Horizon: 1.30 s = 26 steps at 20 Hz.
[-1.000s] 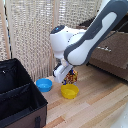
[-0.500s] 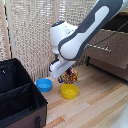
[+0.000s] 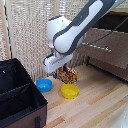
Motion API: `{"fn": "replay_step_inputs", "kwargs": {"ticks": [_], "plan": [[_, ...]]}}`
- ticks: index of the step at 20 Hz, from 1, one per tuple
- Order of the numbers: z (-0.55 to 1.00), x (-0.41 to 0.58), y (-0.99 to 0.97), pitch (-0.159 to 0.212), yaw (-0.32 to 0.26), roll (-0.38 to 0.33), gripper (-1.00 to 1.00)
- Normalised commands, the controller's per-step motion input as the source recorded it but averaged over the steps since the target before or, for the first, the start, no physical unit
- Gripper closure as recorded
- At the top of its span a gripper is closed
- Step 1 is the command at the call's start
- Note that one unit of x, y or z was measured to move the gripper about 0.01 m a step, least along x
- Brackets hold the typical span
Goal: Kindly move your gripper toward the top drawer's handle. With caution, hold the handle robustly using your gripper and pull open the top drawer. Let the handle go. Relocate your gripper to the bowl placed in the background. Gently hold the bowl using your gripper. Bring the gripper and the bowl to the ajar drawer. Softly release the bowl into it.
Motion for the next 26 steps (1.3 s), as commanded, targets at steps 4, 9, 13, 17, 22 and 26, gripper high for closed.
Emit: {"fn": "replay_step_inputs", "kwargs": {"ticks": [4, 9, 13, 17, 22, 26], "plan": [[0.16, 0.647, 0.1, 0.0, -0.13, 0.043, -1.0], [0.13, 0.649, 0.08, 0.0, -0.13, 0.048, -1.0], [0.06, 0.643, 0.0, 0.0, -0.167, 0.042, -1.0], [0.0, 0.643, -0.04, -0.001, -0.191, 0.033, -1.0], [-0.02, 0.523, -0.17, -0.007, -0.237, 0.026, -1.0], [-0.25, 0.289, -0.1, 0.075, -0.096, -0.005, -1.0]]}}
